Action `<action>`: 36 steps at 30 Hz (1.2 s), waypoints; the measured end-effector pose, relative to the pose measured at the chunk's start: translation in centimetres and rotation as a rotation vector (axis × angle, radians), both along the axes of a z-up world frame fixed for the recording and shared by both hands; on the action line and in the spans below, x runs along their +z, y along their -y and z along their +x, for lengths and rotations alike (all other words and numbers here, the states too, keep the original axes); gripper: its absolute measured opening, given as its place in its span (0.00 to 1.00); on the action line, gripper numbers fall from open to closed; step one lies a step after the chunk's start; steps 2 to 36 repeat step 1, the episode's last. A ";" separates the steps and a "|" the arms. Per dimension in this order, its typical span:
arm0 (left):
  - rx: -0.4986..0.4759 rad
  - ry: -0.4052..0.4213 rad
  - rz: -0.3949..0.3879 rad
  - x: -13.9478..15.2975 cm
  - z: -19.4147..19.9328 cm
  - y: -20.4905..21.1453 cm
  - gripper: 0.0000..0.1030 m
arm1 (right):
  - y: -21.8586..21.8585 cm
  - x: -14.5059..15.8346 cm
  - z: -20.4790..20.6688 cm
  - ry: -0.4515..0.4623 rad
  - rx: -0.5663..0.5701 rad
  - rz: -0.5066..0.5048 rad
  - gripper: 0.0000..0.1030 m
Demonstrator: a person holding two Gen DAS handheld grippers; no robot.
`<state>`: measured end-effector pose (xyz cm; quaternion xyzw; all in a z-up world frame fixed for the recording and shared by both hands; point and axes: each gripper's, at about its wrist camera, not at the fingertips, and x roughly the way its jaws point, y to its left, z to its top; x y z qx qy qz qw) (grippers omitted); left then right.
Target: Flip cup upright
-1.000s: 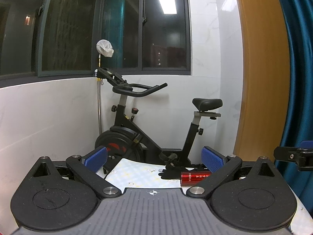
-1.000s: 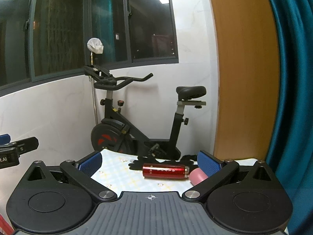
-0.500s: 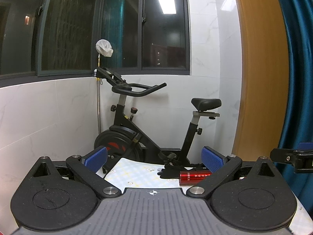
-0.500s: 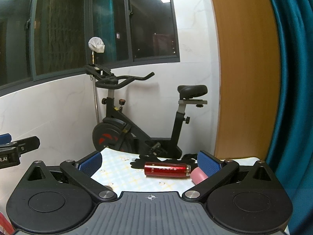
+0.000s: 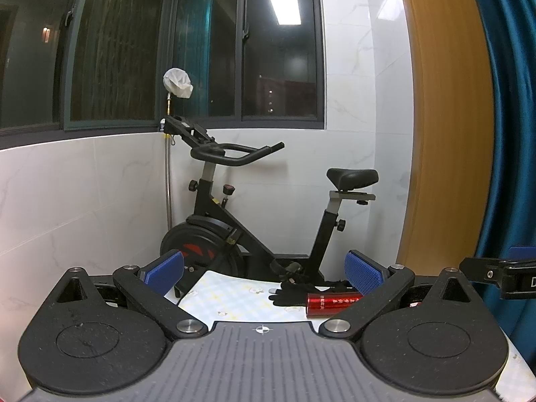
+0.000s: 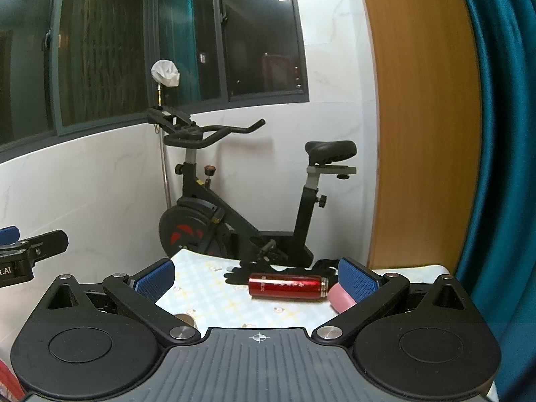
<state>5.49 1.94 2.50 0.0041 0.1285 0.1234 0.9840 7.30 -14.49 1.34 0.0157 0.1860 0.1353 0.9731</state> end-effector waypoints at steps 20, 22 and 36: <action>-0.001 -0.001 -0.001 0.0 0.0 0.0 1.00 | -0.1 0.0 0.0 -0.001 0.000 0.001 1.00; -0.001 -0.001 -0.001 0.0 0.0 0.0 1.00 | -0.1 0.0 0.0 -0.001 0.000 0.001 1.00; -0.001 -0.001 -0.001 0.0 0.0 0.0 1.00 | -0.1 0.0 0.0 -0.001 0.000 0.001 1.00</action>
